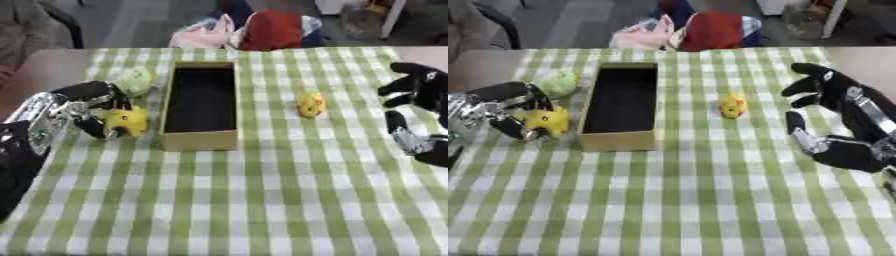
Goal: Pick up objects on the table and place them in the box.
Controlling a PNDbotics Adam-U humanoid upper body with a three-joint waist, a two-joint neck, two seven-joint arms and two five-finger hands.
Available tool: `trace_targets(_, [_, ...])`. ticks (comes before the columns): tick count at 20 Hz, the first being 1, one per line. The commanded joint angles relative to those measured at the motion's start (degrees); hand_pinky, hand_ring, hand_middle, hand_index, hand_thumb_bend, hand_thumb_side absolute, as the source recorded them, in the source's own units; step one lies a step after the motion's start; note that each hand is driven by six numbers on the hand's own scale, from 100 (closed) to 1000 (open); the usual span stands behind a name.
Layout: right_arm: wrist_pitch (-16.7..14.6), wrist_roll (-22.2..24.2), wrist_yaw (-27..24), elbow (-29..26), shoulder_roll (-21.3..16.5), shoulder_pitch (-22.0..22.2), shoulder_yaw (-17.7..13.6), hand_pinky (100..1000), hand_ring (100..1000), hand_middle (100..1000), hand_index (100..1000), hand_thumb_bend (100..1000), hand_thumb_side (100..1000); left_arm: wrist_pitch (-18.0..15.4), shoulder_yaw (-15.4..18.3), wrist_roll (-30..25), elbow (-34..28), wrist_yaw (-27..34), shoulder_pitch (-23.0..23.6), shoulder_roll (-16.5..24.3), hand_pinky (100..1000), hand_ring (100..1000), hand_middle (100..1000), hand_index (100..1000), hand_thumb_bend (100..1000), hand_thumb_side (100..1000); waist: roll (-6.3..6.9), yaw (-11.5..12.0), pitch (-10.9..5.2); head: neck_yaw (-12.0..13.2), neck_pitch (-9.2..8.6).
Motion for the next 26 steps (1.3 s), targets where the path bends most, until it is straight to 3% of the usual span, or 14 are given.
trace_targets(1, [0.0,-0.1,-0.1,-0.3,-0.9,-0.7,-0.5,725,813,679,950,100,100,0.8,0.8,2.3,-1.8,0.3,-0.8,1.3,422,369,354,518,234,100,-0.1,0.0,-0.76,-0.1,-0.6])
trace_targets(4, [0.0,-0.1,-0.1,-0.3,-0.9,-0.6,-0.4,725,813,679,950,100,100,0.1,1.3,4.5,-5.1,2.4,-2.7,2.4,422,367,349,513,228,100,-0.17,0.2,-0.93,-0.2,-0.53])
trace_targets(10, [0.0,0.2,-0.2,-0.4,-0.9,-0.8,-0.1,725,813,679,950,100,100,3.0,0.2,4.5,-11.1,6.8,-6.7,1.4,445,385,361,529,212,100,-0.32,-0.3,-1.18,0.2,-0.55])
trace_targets(21, [0.0,1.1,-0.9,-0.9,-0.6,-2.5,0.7,725,813,679,949,100,100,0.2,-2.8,4.8,-7.3,3.1,-10.7,-7.7,474,418,388,557,226,100,-0.19,-3.8,-0.95,1.5,-1.22])
trace_targets(24, [0.1,1.1,-0.9,-0.8,-0.7,-2.4,0.6,725,813,679,950,100,100,-1.0,-3.6,2.6,-5.8,1.9,-10.1,-8.8,502,444,416,590,242,100,-0.08,-4.0,-0.9,1.4,-1.22])
trace_targets(26, [0.1,1.0,-0.8,-0.8,-0.6,-2.3,0.6,725,813,679,950,100,100,-2.1,-4.2,-0.2,-4.6,2.4,-9.3,-9.2,550,490,466,651,259,157,0.0,-3.9,-0.89,1.3,-1.23])
